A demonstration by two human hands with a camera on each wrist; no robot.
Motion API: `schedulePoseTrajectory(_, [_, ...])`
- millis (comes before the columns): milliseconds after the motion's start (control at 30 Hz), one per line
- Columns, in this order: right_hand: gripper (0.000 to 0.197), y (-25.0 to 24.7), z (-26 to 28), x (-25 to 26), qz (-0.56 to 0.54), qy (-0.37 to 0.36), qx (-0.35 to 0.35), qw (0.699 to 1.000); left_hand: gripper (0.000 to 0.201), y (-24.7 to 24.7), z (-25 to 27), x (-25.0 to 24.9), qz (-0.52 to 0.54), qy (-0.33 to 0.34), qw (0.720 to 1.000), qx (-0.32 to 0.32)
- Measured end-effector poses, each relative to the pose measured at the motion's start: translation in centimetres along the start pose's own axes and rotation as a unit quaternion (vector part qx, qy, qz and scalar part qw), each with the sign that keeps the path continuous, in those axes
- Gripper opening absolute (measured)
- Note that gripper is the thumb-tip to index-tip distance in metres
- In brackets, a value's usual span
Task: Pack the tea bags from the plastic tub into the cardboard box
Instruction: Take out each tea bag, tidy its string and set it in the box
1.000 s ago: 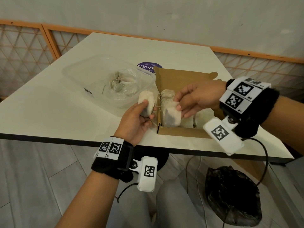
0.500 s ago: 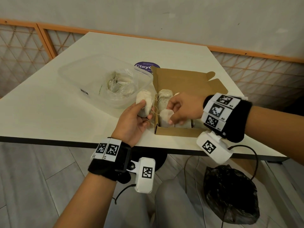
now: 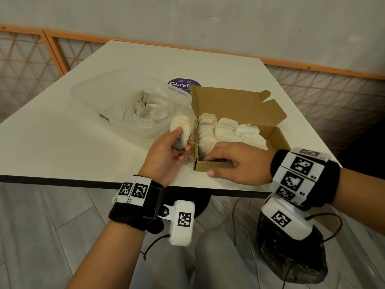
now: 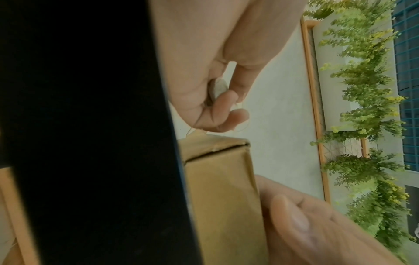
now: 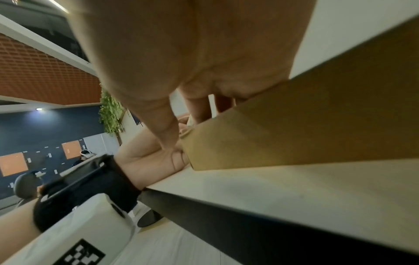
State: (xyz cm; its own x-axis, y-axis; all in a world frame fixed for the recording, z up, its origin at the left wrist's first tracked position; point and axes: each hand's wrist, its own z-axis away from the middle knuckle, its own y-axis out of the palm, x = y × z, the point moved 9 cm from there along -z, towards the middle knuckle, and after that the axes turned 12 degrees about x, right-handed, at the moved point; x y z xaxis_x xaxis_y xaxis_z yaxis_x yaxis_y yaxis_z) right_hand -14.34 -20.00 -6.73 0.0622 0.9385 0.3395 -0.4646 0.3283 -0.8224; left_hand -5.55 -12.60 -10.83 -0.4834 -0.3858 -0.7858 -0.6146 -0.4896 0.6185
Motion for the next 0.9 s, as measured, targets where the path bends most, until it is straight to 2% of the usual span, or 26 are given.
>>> schedulePoseTrajectory(100, [0.037,-0.7,0.2,-0.3,-0.046,-0.013,-0.039,0.998,0.018,0.0,0.1,0.0,0.004,-0.006,1.000,-0.005])
schedulePoseTrajectory(233, [0.025,-4.9,1.3,-0.8,-0.183,-0.018,-0.182,0.966,0.022,0.4,0.3,0.1,0.024,-0.018,1.000,0.003])
schedulePoseTrajectory(300, [0.028,-6.5,1.0,-0.3,-0.198,-0.025,-0.234,0.952,0.028,0.6,0.4,0.0,0.027,-0.017,0.999,0.008])
schedulePoseTrajectory(400, [0.041,-7.0,-0.8,1.2,-0.188,-0.035,-0.224,0.956,0.028,0.7,0.5,-0.1,0.020,-0.010,1.000,0.005])
schedulePoseTrajectory(533, [0.020,-7.4,-2.2,2.2,-0.173,-0.051,-0.229,0.957,0.031,1.2,0.7,-0.2,0.002,-0.001,1.000,0.018])
schedulePoseTrajectory(600, [0.016,-7.5,-2.3,1.6,-0.211,-0.047,-0.227,0.950,0.031,1.0,0.5,-0.1,0.010,0.002,1.000,0.015])
schedulePoseTrajectory(767, [0.020,-7.1,-2.3,0.5,-0.280,-0.038,-0.176,0.943,0.018,0.5,0.4,-0.4,-0.025,0.025,0.999,0.007])
schedulePoseTrajectory(900, [0.019,-7.4,-2.3,-0.2,-0.330,-0.038,-0.183,0.925,0.015,0.7,0.6,-0.5,-0.034,0.037,0.999,0.013])
